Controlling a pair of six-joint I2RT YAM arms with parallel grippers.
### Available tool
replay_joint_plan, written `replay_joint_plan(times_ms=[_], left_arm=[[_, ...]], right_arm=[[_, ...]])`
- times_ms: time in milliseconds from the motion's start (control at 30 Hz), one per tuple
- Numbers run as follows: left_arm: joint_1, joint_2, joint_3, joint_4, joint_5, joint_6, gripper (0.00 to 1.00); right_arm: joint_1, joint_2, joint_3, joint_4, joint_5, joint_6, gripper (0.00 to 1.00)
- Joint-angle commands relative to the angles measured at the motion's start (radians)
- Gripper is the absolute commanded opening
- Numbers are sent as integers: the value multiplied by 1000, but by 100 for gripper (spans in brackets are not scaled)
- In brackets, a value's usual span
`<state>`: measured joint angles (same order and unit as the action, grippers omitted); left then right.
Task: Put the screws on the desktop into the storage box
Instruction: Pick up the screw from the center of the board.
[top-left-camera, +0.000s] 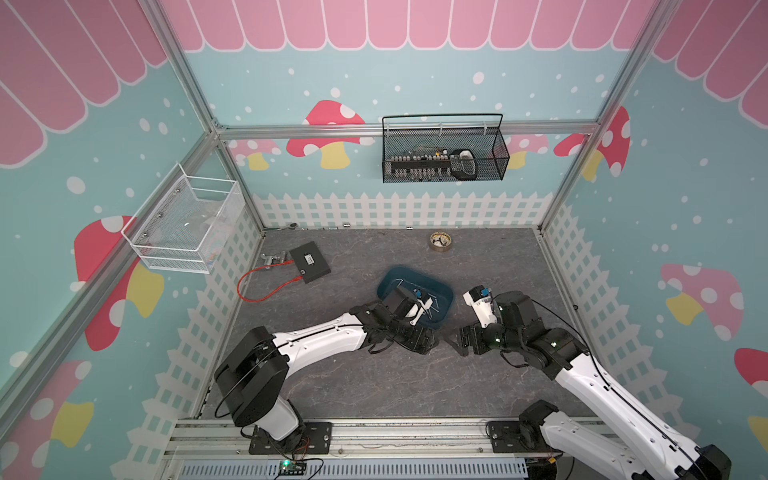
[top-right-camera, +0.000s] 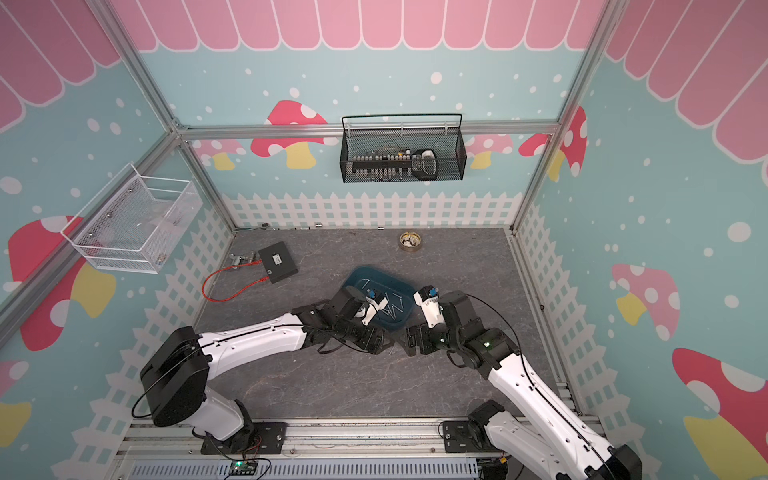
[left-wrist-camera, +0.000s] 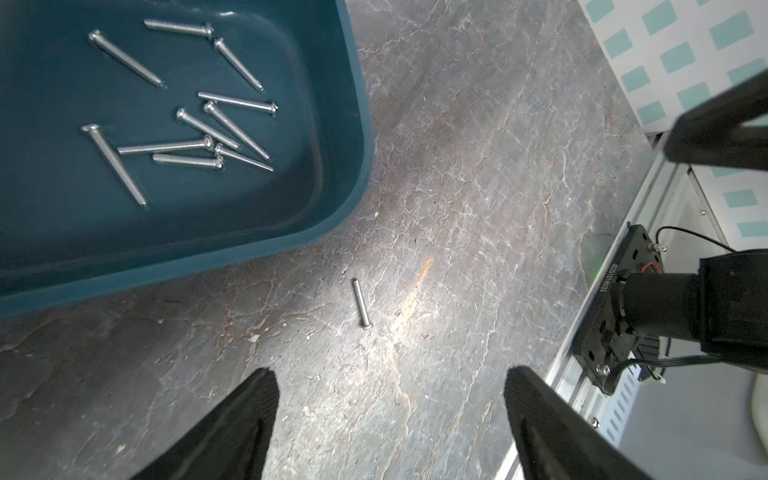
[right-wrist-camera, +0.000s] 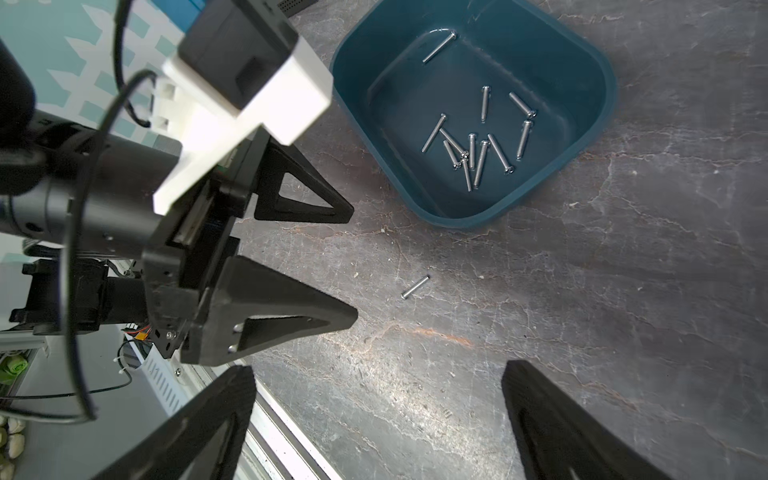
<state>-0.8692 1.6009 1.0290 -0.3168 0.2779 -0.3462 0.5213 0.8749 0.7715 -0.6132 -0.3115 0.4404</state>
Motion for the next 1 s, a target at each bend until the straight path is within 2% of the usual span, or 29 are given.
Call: replay_joint_plan(times_ms=[0, 133, 233, 300, 733, 967], left_arm=[[-34, 31, 38, 12, -49, -45, 81], [-61, 71, 58, 9, -74, -69, 72], [-66, 96, 74, 3, -89, -85, 59], [-72, 113, 88, -7, -107, -91, 53], [-108, 204, 153, -71, -189, -122, 36], [-135, 232, 177, -98, -239, -133, 36]], right_arm=[[-8, -19, -16, -33, -6, 18, 99], [-10, -28, -16, -45, 0, 15, 99], [-10, -38, -17, -64, 6, 11, 99], [-11, -50, -22, -75, -5, 14, 99], [-14, -73, -10, -117, 4, 25, 99], [-16, -68, -8, -124, 12, 22, 99]])
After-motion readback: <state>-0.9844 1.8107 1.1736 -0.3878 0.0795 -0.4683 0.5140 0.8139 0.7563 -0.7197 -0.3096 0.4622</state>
